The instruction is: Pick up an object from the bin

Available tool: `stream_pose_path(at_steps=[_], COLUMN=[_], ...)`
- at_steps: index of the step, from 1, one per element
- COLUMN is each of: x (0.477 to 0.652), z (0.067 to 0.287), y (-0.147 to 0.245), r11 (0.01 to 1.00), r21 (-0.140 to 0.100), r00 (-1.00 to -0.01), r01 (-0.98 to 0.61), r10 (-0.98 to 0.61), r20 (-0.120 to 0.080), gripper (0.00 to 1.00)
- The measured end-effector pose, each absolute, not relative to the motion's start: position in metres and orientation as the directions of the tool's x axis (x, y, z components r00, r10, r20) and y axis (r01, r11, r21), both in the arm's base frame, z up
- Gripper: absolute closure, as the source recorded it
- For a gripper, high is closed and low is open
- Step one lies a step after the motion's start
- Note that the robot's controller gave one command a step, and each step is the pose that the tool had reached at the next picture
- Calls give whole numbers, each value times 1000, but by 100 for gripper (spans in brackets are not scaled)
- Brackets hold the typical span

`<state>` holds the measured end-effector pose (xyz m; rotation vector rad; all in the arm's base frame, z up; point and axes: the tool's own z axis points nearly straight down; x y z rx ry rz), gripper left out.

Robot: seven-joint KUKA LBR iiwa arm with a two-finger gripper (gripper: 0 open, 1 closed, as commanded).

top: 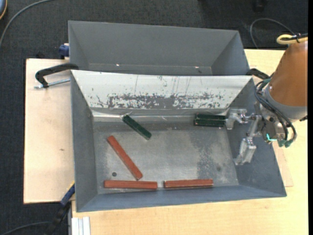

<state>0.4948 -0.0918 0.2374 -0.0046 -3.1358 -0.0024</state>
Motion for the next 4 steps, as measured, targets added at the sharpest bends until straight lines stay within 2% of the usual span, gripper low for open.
stream_pose_path(at_steps=[1, 2, 3, 4], x=[601, 582, 589, 591], z=[168, 132, 123, 69], y=[-69, -18, 48, 76], r11=[996, 991, 999, 983], r21=[1, 4, 5, 2], r00=[-996, -991, -999, -983], r01=[-93, -130, -33, 186], r10=[-93, -130, -33, 186], r20=[-7, 3, -4, 4], gripper=[0, 0, 0, 0])
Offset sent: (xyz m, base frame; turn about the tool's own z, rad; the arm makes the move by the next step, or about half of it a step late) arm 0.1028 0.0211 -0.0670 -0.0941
